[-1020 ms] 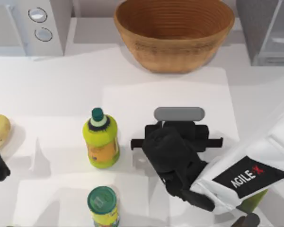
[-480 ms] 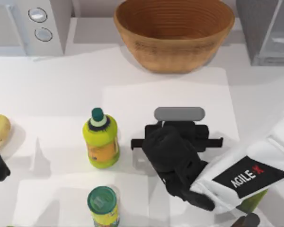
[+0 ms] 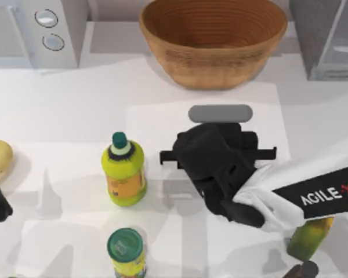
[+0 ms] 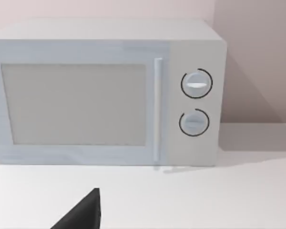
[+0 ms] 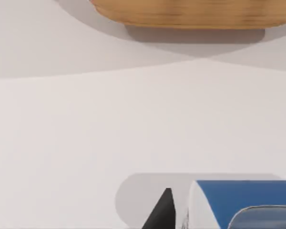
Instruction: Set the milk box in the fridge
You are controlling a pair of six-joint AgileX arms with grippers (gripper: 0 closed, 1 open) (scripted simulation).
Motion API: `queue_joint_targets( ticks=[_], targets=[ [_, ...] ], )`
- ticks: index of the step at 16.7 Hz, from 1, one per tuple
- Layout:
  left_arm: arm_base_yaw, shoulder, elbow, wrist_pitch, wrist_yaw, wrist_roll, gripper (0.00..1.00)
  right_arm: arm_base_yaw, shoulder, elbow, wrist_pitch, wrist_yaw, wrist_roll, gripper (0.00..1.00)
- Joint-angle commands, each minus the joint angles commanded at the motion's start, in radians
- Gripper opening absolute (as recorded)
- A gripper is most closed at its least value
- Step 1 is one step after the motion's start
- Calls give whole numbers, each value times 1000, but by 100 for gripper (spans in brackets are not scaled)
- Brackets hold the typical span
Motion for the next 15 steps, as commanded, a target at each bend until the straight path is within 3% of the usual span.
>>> queue_joint_targets(
  ticks=[7,15],
  targets=[
    [0,0,0,0,0,0,100,33,-254,91,-269,49,-18,0],
    [0,0,0,0,0,0,100,35,-285,94,-306,69,-26,0]
  ],
)
